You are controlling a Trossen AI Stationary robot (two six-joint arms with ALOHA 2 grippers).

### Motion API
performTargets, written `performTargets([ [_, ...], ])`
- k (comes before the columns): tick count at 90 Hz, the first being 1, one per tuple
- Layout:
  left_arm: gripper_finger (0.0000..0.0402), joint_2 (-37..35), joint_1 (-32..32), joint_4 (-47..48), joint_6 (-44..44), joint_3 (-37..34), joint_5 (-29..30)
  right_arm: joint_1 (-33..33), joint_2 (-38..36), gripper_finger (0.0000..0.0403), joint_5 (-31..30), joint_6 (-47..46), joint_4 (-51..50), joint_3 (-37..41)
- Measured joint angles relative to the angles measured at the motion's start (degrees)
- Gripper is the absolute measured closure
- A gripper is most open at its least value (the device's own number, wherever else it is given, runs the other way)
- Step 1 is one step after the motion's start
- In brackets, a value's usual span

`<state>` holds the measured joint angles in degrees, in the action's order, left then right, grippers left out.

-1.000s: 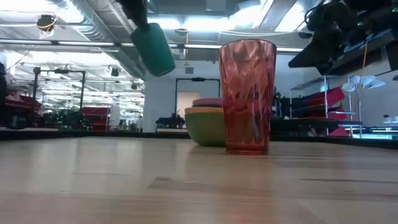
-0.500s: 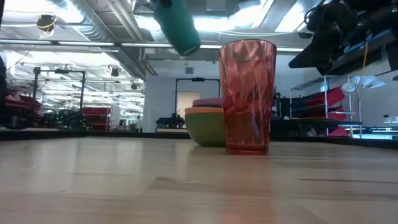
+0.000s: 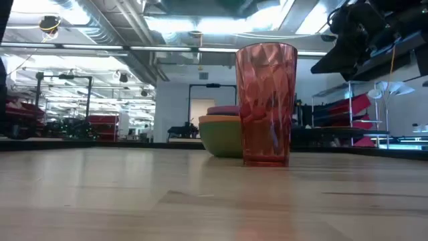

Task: Nest bowls inside each other
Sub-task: Stack the green cup on top of the red cup

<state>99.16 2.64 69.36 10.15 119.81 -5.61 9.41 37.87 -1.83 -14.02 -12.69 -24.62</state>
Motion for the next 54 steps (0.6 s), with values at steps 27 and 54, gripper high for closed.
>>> performTargets([
  [27,0.0401,6.54,2.14,-2.43,1.9,0.02,-0.16,0.0,0.0,0.0403,0.02,-0.39,-1.52,-0.02],
  [54,0.0401,9.17,2.09,-2.4,2.53,-0.02,3.39,0.0,0.0,0.0403,0.02,-0.45,-2.44,-0.02],
])
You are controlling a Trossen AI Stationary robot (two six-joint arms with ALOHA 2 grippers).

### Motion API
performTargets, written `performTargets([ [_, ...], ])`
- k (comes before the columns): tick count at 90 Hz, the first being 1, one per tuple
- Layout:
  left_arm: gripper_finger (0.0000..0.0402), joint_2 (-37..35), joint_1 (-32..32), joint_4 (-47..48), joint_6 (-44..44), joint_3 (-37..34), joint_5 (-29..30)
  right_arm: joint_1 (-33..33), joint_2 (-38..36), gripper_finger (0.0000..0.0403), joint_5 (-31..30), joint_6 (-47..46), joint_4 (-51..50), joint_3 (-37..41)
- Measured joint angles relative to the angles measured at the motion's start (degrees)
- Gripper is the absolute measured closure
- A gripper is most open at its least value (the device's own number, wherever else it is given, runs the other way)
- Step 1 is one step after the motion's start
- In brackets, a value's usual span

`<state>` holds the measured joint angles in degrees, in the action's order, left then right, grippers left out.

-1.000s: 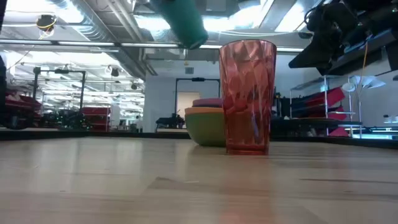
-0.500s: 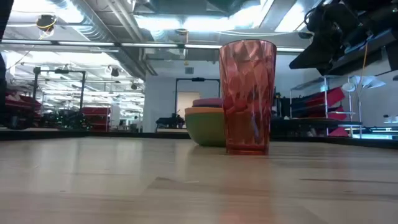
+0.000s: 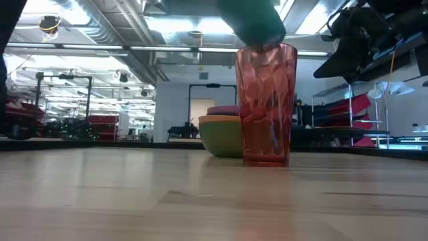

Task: Nest bowls inside each other
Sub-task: Stack the green cup on top of the red cup

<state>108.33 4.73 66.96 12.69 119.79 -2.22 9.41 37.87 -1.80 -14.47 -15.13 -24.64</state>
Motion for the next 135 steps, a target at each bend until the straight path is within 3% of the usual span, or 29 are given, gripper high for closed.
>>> performTargets([
  [56,0.0401,3.28,-0.85,7.12,-0.33,0.0,1.8,-0.02,0.02,0.0403,1.49,-0.21,-0.1,0.0],
  [109,0.0401,3.66,0.72,4.66,-0.29,-0.02,-1.42,-0.02,0.02,0.0403,1.46,-0.23,-0.53,0.0],
  [135,0.037,3.63,1.71,4.34,-0.62,-0.02,-1.75,-0.02,0.02,0.0403,1.47,-0.25,-1.65,0.0],
])
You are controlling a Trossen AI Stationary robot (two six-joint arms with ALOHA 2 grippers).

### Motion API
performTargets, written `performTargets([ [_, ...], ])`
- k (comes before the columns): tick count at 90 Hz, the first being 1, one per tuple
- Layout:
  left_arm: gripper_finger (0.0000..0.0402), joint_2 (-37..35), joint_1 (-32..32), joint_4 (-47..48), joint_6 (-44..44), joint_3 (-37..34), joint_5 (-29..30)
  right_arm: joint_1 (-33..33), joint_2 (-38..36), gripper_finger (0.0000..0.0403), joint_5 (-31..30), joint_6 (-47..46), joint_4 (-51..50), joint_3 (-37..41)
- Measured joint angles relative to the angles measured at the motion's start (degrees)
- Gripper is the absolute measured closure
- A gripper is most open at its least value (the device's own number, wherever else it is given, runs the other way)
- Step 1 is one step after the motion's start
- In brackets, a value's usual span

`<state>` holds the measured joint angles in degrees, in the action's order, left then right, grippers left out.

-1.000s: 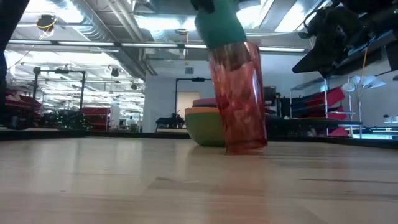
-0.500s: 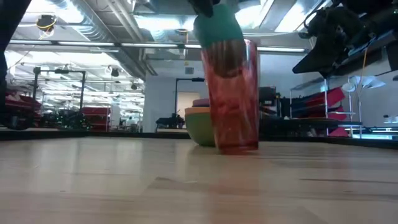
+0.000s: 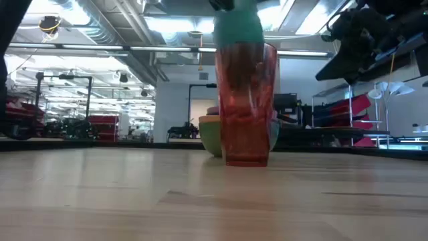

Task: Nest bowls inside each other
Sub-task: Stack the green cup on top of the red cup, then move the cups

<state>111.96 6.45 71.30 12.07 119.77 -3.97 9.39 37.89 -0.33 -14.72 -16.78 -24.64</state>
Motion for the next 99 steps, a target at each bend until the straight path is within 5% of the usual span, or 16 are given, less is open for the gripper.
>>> performTargets([
  [31,0.0332,0.0,-0.56,1.47,-1.39,0.0,1.98,0.0,0.0,0.0403,1.04,0.02,-0.03,0.0],
  [47,0.0368,-0.75,-1.52,7.5,-1.2,-0.04,9.04,0.0,0.0,0.0403,2.64,0.02,-0.15,0.0],
  [64,0.04,-4.27,-2.4,10.16,-2.47,-0.08,9.74,0.0,-0.68,0.0403,5.1,1.08,0.29,0.0],
  [82,0.0401,-12.26,-2.5,4.98,-2.67,-2.81,9.75,0.0,-5.15,0.0403,5.73,3.14,0.46,0.0],
  [99,0.0401,-21.71,-2.54,-6.44,-2.68,-13.42,9.73,0.0,-12.61,0.0403,5.99,3.92,3.17,3.28],
])
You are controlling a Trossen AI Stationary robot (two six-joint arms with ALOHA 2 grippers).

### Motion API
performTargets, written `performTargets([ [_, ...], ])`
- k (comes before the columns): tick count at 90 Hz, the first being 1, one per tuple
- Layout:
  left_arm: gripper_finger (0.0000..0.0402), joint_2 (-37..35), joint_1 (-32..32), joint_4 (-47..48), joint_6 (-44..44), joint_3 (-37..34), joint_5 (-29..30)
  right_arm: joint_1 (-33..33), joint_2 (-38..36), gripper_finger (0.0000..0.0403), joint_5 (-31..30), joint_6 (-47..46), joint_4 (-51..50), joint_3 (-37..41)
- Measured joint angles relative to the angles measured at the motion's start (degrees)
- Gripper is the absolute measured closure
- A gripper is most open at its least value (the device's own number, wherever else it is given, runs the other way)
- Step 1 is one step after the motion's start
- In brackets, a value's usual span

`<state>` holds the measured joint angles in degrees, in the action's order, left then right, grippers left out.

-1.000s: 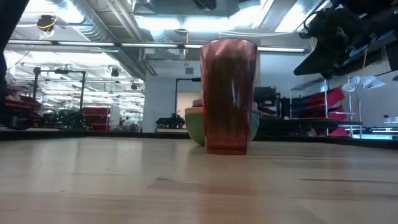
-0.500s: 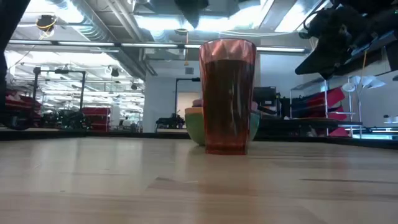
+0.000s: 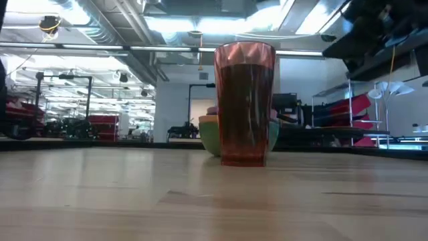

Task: Nest bowls inside each other
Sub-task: Move the cups

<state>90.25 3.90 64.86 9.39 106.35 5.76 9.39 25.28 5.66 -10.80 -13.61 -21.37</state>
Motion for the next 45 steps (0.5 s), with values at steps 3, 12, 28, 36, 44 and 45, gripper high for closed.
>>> performTargets([
  [3,0.0401,-1.84,0.0,-2.75,-0.06,-2.83,0.01,0.01,-1.71,0.0403,0.02,-0.77,0.54,1.28],
  [12,0.0401,-7.56,0.0,-10.97,-0.49,-12.1,0.02,0.0,-6.33,0.0403,0.03,-4.69,0.71,5.06],
  [28,0.0402,-17.39,0.0,-27.59,-2.1,-29.73,-0.04,-0.04,-10.92,0.0403,0.01,-11.21,6.4,11.36],
  [36,0.0402,-21.56,-0.08,-35.49,-3.34,-38.27,-0.03,-0.04,-10.76,0.0403,0.02,-11.74,9.81,12.48],
  [44,0.0402,-25.36,-0.7,-42.52,-6.15,-45.92,-0.12,-0.04,-9.46,0.0403,-0.01,-11.72,10.65,12.55],
  [45,0.0402,-25.8,-0.77,-43.24,-6.33,-46.78,-0.13,-0.03,-9.25,0.0403,-0.03,-11.7,10.72,12.55],
])
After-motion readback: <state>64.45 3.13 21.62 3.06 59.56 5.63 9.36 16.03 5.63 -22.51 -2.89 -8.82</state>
